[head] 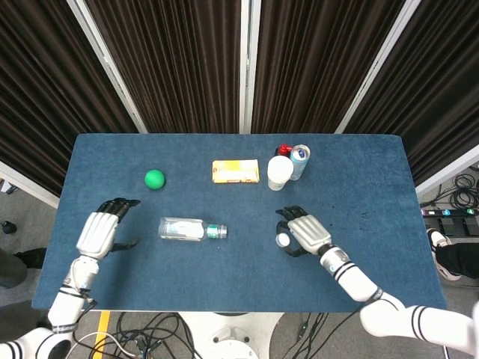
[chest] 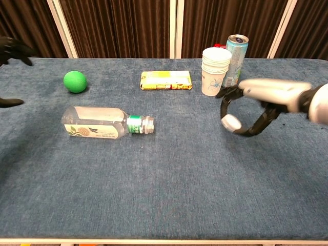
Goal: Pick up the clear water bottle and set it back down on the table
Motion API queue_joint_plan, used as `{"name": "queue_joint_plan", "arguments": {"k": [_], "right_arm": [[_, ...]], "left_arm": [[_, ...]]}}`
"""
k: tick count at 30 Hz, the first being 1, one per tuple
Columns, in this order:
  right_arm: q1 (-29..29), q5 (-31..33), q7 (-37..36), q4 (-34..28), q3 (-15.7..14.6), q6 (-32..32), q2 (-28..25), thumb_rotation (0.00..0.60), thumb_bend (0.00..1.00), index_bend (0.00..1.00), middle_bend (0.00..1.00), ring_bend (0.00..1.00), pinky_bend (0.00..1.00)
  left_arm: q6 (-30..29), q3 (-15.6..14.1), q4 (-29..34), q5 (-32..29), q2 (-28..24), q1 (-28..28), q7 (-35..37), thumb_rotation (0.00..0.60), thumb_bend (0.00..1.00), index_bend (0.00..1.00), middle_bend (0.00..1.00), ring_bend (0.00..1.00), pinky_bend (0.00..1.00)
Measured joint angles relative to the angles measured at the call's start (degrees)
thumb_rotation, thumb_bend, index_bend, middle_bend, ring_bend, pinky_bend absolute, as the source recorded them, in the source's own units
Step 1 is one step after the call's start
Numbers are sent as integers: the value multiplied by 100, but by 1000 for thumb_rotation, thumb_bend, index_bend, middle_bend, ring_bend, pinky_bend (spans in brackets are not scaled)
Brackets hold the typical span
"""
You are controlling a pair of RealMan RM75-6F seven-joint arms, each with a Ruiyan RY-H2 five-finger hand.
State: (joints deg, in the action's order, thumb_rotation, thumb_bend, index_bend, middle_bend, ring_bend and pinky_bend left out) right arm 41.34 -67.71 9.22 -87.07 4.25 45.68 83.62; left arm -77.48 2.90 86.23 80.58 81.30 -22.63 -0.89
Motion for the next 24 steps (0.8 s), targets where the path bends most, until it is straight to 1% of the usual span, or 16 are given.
{"name": "queue_joint_plan", "arguments": {"k": [3, 5, 6, 9, 11, 14, 16, 20, 21, 24], "right_arm": [[38, 109, 315, 263, -61, 9, 278, 600, 362, 184, 28, 0, 0], [39, 170, 439, 321, -88, 49, 373, 600, 357, 121, 15, 0, 0], [21, 186, 461, 310, -89, 106, 373, 600, 355, 83, 6, 0, 0], [-92, 117, 463, 199, -94, 389, 244, 600, 355, 22, 0, 0, 0], [-218, 24, 447, 74, -109, 664, 107, 600, 355, 1, 0, 0, 0], [-543, -244, 361, -186, -179, 1297, -238, 600, 354, 0, 2, 0, 0], [-854, -470, 232, -368, -262, 1824, -578, 600, 347, 0, 1, 0, 0], [-1562, -887, -125, -647, -458, 2834, -1260, 600, 342, 0, 0, 0, 0], [-1794, -1016, -254, -704, -526, 3126, -1453, 600, 343, 0, 0, 0, 0], [-2338, -1300, -615, -802, -675, 3775, -1803, 600, 344, 0, 0, 0, 0]], "left_arm": [[-28, 7, 15, -14, -36, 76, 20, 600, 154, 199, 244, 167, 226], [-34, 24, 8, -34, -66, 107, 11, 600, 152, 199, 244, 167, 226], [-37, 32, 5, -48, -85, 122, 10, 600, 151, 199, 244, 167, 225], [-50, 58, 29, -135, -200, 197, 20, 600, 151, 198, 244, 167, 222], [-90, 77, 60, -216, -325, 286, 22, 600, 151, 200, 244, 167, 222], [-255, 89, 85, -313, -529, 475, -26, 600, 152, 205, 244, 167, 220], [-399, 77, 65, -339, -650, 612, -84, 600, 152, 207, 244, 167, 211], [-706, -52, -83, -266, -946, 945, -150, 600, 152, 207, 244, 167, 157], [-767, -88, -101, -228, -1008, 1013, -150, 600, 153, 207, 244, 167, 151], [-1019, -181, -90, -121, -1119, 1242, -166, 600, 153, 207, 244, 166, 147]]}}
